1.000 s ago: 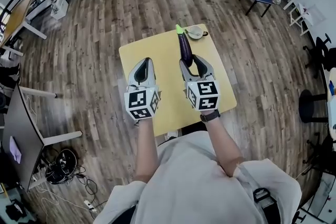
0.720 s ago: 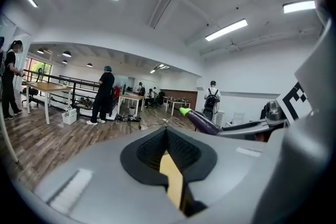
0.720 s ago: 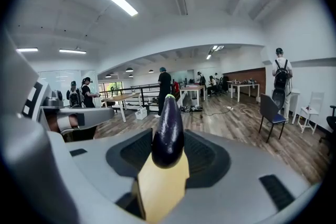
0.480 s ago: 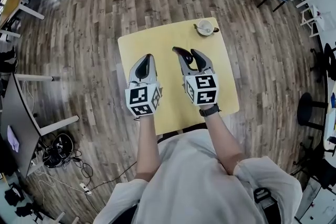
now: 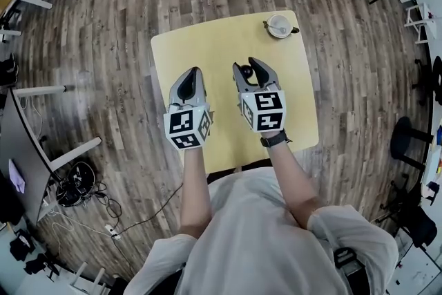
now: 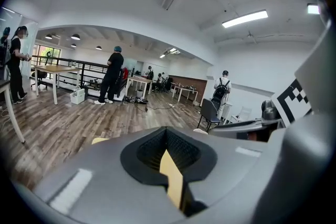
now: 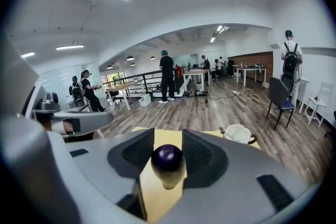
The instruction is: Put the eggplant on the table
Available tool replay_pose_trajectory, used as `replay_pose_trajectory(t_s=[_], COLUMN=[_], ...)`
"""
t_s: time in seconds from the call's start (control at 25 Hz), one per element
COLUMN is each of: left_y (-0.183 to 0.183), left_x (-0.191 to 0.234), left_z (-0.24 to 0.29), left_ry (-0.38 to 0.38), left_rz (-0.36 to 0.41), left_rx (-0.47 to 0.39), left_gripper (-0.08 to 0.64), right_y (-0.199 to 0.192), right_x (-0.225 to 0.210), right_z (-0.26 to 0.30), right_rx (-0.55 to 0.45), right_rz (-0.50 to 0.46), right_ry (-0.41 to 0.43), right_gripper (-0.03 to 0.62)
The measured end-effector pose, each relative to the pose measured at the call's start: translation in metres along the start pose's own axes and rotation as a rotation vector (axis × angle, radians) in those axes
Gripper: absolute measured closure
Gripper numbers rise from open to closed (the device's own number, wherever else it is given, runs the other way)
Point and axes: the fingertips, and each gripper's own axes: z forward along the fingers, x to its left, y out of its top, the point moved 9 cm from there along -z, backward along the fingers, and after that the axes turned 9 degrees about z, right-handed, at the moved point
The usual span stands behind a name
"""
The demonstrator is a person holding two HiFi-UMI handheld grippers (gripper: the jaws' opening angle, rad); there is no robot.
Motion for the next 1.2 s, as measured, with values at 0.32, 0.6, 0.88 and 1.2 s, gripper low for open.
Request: replay_pose_trajectory(t_s=[0.32, 0.6, 0.88, 1.2], left_y=[-0.029, -0.043, -0.062, -0.076], left_x=[0.002, 0.006, 0.014, 0.022], left_z=[0.024, 0.043, 0.058, 0.078], left_ry=[-0.009, -0.022, -0.008, 0.011], left_rz=[-0.035, -0.047, -0.086, -0.109], left_rx=[0.067, 0.109, 0.148, 0.164], left_gripper=[0.551, 0.551, 0.551, 0.551], right_y=[-0.021, -0.028, -0.022, -0.061], right_x=[-0.018, -0.047, -0.056, -0.064], right_z=[0.036, 0.062, 0.101, 0.14], right_rx=[0.073, 0.052, 0.096, 0.239], right_rz=[0.023, 0.116, 0.099, 0.077], right_ry=[-0.005, -0.044, -0.021, -0.018], right_gripper=[0.425, 0.425, 0.433, 0.44])
